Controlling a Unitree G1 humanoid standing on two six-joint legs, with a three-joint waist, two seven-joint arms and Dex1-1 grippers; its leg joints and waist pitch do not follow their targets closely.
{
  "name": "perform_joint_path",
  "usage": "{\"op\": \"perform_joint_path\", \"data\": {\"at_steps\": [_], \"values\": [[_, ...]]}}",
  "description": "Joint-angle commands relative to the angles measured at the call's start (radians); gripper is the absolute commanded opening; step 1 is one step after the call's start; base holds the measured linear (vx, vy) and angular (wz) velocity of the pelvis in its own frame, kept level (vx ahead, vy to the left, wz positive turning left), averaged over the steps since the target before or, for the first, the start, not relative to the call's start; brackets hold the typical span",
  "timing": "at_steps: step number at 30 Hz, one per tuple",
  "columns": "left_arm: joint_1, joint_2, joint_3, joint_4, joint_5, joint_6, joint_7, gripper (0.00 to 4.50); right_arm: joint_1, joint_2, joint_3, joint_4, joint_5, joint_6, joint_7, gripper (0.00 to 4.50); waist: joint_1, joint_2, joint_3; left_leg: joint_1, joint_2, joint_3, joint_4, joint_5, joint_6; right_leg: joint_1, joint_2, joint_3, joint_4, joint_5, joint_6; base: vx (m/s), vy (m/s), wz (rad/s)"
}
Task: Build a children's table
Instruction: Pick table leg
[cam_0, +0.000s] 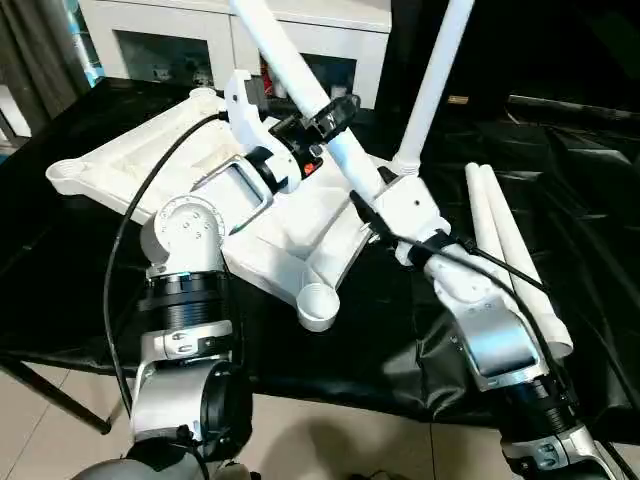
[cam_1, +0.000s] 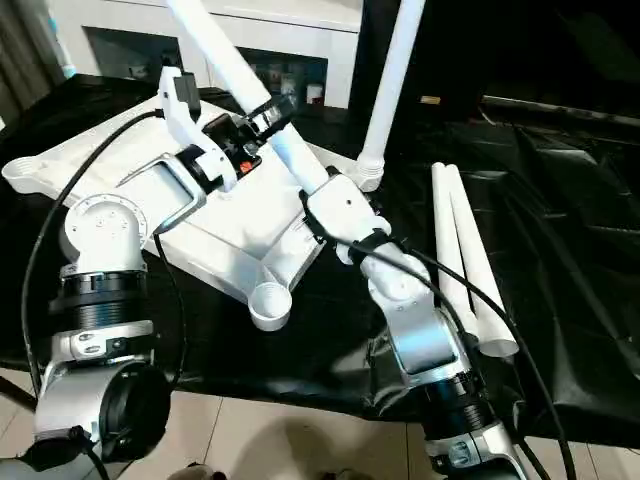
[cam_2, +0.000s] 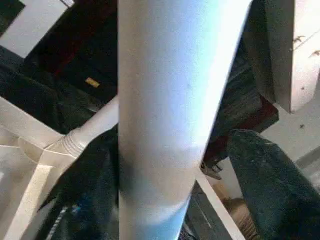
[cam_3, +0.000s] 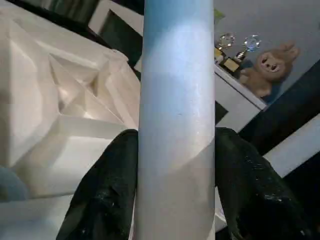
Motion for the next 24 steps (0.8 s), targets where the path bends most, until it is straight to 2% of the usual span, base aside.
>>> {"op": "perform_joint_path", "data": {"at_steps": [1, 2, 5, 12, 13, 14, 16, 17, 18, 20, 21, 23, 24], "values": [[-0.025, -0.026, -0.007, 0.002, -0.002, -0.011, 0.023, 3.23, -0.015, -0.007, 0.034, 0.019, -0.044, 0.006, -0.011, 1.86, 0.002, -0.009, -0.081, 0.006, 0.044, -0.024, -0.054, -0.093, 0.067, 0.064, -0.069, 0.06, -0.069, -0.171, -0.138, 0.0, 0.0, 0.0], [-0.029, -0.033, 0.001, 0.014, 0.002, -0.02, 0.041, 3.23, -0.015, -0.007, 0.041, 0.02, -0.055, 0.006, -0.02, 1.86, 0.001, -0.011, -0.081, 0.007, 0.043, -0.023, -0.053, -0.095, 0.067, 0.063, -0.069, 0.06, -0.07, -0.172, -0.136, 0.0, 0.0, 0.0], [-0.036, -0.039, 0.013, 0.037, 0.004, -0.048, 0.081, 2.85, -0.016, 0.0, 0.047, 0.021, -0.065, 0.013, -0.039, 1.86, 0.002, -0.012, -0.082, 0.006, 0.04, -0.023, -0.053, -0.1, 0.071, 0.065, -0.068, 0.059, -0.072, -0.18, -0.126, 0.0, 0.0, 0.0], [-0.031, -0.04, 0.024, 0.043, 0.014, -0.08, 0.118, 2.39, -0.011, 0.006, 0.048, 0.013, -0.066, 0.013, -0.041, 1.86, 0.001, -0.014, -0.082, 0.007, 0.044, -0.024, -0.052, -0.093, 0.079, 0.063, -0.069, 0.06, -0.067, -0.153, -0.135, 0.0, 0.0, 0.0], [-0.03, -0.04, 0.024, 0.042, 0.019, -0.087, 0.122, 2.39, -0.013, 0.006, 0.049, 0.017, -0.066, 0.004, -0.041, 1.86, 0.002, -0.013, -0.082, 0.007, 0.043, -0.024, -0.052, -0.093, 0.08, 0.063, -0.069, 0.06, -0.067, -0.152, -0.135, 0.0, 0.0, 0.0], [-0.027, -0.04, 0.021, 0.039, 0.025, -0.094, 0.126, 2.05, -0.016, 0.003, 0.054, 0.024, -0.069, -0.018, -0.041, 1.86, 0.001, -0.013, -0.082, 0.008, 0.044, -0.024, -0.052, -0.092, 0.082, 0.063, -0.07, 0.06, -0.066, -0.148, -0.138, 0.0, 0.0, 0.0], [-0.027, -0.038, 0.017, 0.039, 0.028, -0.101, 0.131, 1.98, -0.017, 0.003, 0.056, 0.029, -0.069, -0.039, -0.047, 1.86, 0.002, -0.015, -0.082, 0.008, 0.044, -0.023, -0.052, -0.095, 0.082, 0.062, -0.07, 0.06, -0.067, -0.154, -0.138, 0.0, 0.0, 0.0], [-0.023, -0.021, -0.006, 0.036, 0.043, -0.109, 0.117, 1.93, -0.009, 0.015, 0.047, 0.027, -0.009, -0.071, -0.009, 1.86, 0.002, -0.016, -0.082, 0.008, 0.043, -0.023, -0.052, -0.098, 0.082, 0.062, -0.07, 0.06, -0.068, -0.16, -0.136, 0.0, 0.0, 0.0], [-0.021, -0.012, -0.019, 0.036, 0.052, -0.111, 0.105, 1.91, -0.005, 0.02, 0.04, 0.025, 0.019, -0.08, 0.009, 1.86, 0.002, -0.015, -0.082, 0.009, 0.044, -0.023, -0.052, -0.111, 0.086, 0.062, -0.072, 0.06, -0.069, -0.176, -0.129, 0.0, 0.0, 0.0], [-0.017, 0.003, -0.038, 0.034, 0.063, -0.11, 0.085, 1.85, 0.0, 0.028, 0.022, 0.014, 0.063, -0.067, 0.036, 2.41, 0.001, -0.015, -0.081, 0.009, 0.046, -0.024, -0.053, -0.11, 0.08, 0.061, -0.069, 0.059, -0.069, -0.175, -0.131, 0.0, 0.0, 0.0], [-0.017, 0.003, -0.038, 0.034, 0.063, -0.11, 0.085, 1.85, 0.0, 0.028, 0.022, 0.014, 0.063, -0.067, 0.036, 2.41, 0.002, -0.015, -0.082, 0.009, 0.047, -0.025, -0.054, -0.111, 0.084, 0.062, -0.071, 0.06, -0.067, -0.17, -0.132, 0.0, 0.0, 0.0], [-0.011, 0.029, -0.066, 0.03, 0.073, -0.104, 0.047, 1.81, 0.003, 0.027, -0.002, -0.006, 0.124, -0.026, 0.093, 2.64, 0.001, -0.013, -0.082, 0.009, 0.05, -0.027, -0.054, -0.099, 0.085, 0.062, -0.071, 0.061, -0.064, -0.144, -0.139, 0.0, 0.0, 0.0], [-0.005, 0.063, -0.101, 0.02, 0.078, -0.09, -0.004, 1.81, 0.006, 0.007, -0.025, -0.038, 0.212, 0.066, 0.205, 2.82, 0.001, -0.014, -0.081, 0.011, 0.048, -0.027, -0.055, -0.104, 0.094, 0.063, -0.069, 0.061, -0.065, -0.135, -0.145, 0.0, 0.0, 0.0]]}}
